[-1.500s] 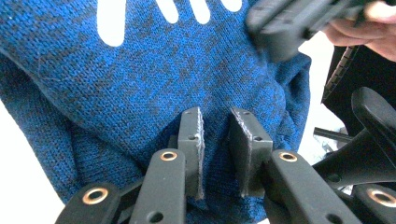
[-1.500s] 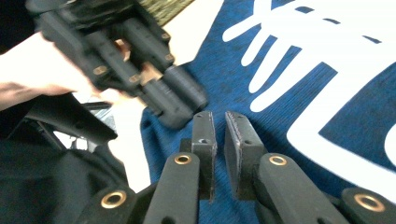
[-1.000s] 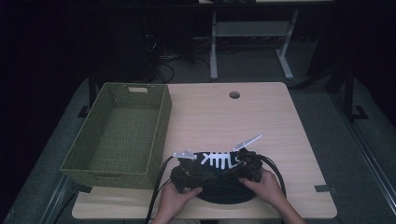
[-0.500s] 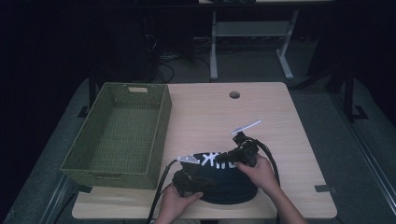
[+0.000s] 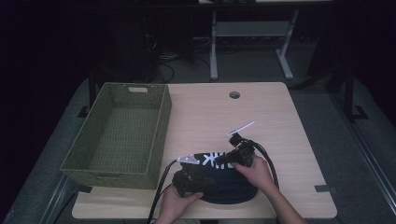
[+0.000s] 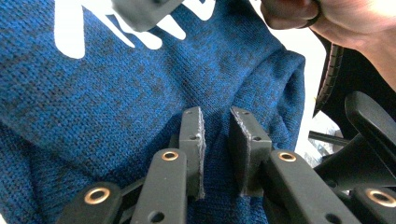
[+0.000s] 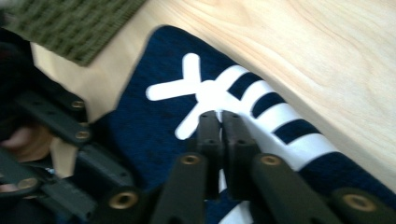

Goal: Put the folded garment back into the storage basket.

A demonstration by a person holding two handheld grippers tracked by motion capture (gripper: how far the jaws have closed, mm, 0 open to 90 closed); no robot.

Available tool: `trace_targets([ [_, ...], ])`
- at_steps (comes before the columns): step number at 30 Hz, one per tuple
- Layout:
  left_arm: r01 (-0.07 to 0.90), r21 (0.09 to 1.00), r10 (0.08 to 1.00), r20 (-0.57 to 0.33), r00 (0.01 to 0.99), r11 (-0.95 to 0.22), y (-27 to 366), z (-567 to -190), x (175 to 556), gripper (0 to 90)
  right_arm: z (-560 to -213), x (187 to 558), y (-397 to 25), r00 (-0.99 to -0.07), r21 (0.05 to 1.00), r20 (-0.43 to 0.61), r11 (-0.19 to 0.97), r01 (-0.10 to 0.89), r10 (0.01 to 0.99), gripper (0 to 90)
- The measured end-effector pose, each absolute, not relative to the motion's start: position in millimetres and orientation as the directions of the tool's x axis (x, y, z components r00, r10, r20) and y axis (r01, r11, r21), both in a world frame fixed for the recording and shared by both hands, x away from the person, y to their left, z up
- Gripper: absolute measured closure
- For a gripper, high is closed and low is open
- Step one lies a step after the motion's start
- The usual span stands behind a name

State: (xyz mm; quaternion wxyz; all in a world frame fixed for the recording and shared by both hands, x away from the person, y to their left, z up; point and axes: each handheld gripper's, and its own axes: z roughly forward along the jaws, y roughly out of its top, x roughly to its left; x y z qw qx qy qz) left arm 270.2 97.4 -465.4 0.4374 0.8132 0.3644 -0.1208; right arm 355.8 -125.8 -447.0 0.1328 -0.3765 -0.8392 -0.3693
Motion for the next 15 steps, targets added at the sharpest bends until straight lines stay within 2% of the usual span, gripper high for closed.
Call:
trace_targets([
  [5, 0.697, 0.623, 0.487, -0.514, 0.706, -0.354, 97.4, -465.4, 270.2, 75.3, -430.6, 353.3, -148.5, -0.669, 0.573, 0.517, 0.364, 0.734, 0.535, 81.3],
  [15, 0.7, 0.624, 0.485, -0.518, 0.704, -0.349, 97.3, -465.4, 270.2, 75.3, -448.4, 360.6, -154.6, -0.629, 0.524, 0.511, 0.368, 0.768, 0.586, 86.8],
])
